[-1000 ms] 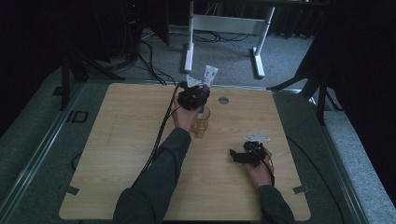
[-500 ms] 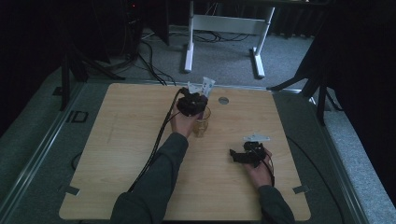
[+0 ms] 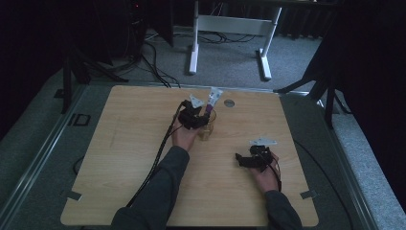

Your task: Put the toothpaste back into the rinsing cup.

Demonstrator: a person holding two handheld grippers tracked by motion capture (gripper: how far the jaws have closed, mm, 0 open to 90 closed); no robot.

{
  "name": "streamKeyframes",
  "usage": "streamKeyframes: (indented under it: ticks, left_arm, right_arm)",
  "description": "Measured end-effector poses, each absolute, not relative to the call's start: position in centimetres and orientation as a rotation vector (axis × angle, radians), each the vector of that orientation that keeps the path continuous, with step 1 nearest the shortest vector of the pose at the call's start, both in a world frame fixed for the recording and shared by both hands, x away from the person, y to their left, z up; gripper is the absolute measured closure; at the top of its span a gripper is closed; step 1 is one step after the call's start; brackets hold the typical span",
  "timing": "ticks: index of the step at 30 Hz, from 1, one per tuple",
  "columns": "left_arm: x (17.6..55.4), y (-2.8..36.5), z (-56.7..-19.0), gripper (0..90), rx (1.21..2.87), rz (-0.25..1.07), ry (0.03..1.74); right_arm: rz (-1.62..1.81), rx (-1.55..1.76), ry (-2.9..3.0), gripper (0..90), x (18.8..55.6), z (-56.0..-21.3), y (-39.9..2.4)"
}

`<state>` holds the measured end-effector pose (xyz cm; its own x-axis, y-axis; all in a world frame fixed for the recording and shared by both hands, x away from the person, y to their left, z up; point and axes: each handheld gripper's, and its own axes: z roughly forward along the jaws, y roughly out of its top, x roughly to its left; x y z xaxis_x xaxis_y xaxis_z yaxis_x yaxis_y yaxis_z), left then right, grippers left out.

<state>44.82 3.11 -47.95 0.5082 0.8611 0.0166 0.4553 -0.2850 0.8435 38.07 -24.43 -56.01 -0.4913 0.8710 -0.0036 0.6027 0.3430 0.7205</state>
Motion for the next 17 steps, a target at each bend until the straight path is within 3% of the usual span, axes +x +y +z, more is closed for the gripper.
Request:
streamKeyframes:
  ticks: [13,17]
  left_arm:
    - [41.0,5.9,-47.7,45.3,1.777,0.649,1.068]
    - [39.5,9.5,-49.0,39.5,1.772,0.710,1.171]
  right_arm:
    - [0.944,1.298,2.222,15.6,38.1,-56.0,-24.4]
    - [0.945,1.294,2.220,15.6,38.0,-56.0,-24.4]
